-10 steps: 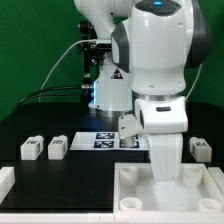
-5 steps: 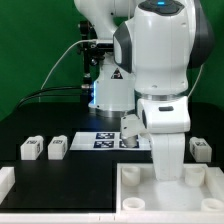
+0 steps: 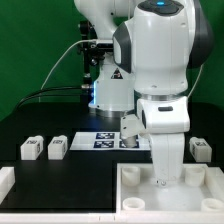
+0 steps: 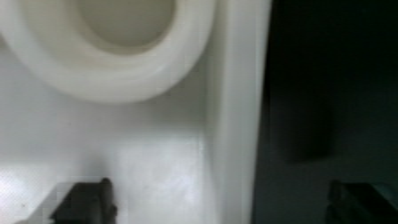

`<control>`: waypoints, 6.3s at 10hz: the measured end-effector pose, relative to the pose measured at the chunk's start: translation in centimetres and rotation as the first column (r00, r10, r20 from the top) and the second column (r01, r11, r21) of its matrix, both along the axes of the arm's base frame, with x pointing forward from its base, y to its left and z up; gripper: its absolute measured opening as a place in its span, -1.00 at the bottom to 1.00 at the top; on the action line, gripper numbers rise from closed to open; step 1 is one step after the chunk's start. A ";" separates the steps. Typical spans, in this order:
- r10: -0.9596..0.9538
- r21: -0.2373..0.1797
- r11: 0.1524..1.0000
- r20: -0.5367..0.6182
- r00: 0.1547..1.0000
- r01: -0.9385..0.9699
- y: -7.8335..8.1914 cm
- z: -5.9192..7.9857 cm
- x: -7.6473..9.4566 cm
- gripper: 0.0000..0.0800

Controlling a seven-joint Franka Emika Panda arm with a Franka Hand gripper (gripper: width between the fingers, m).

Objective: Assemble one leg

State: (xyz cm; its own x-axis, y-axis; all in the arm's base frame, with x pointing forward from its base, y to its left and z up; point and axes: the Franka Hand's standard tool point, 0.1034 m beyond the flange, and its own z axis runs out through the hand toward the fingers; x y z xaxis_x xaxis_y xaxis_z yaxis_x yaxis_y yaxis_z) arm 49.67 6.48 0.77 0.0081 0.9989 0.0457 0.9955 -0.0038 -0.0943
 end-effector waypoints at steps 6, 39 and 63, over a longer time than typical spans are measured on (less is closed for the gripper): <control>0.000 0.000 1.000 0.000 1.000 0.000 0.0 0.0 0.0 0.62; -0.980 -0.839 -0.003 0.109 0.164 0.544 11.7 2.7 -9.1 0.62; -0.979 -0.802 0.065 0.064 0.193 0.594 9.9 4.3 -8.0 -0.27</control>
Offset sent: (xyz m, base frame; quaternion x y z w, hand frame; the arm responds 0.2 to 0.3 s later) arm 0.0000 0.0000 0.0000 0.0000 0.0000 0.0000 1.0000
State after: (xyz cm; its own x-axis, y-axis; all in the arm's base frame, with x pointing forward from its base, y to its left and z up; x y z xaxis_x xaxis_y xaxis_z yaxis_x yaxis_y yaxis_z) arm 41.65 16.41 5.06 0.6305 0.0657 -0.7734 0.1160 -0.9932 0.0103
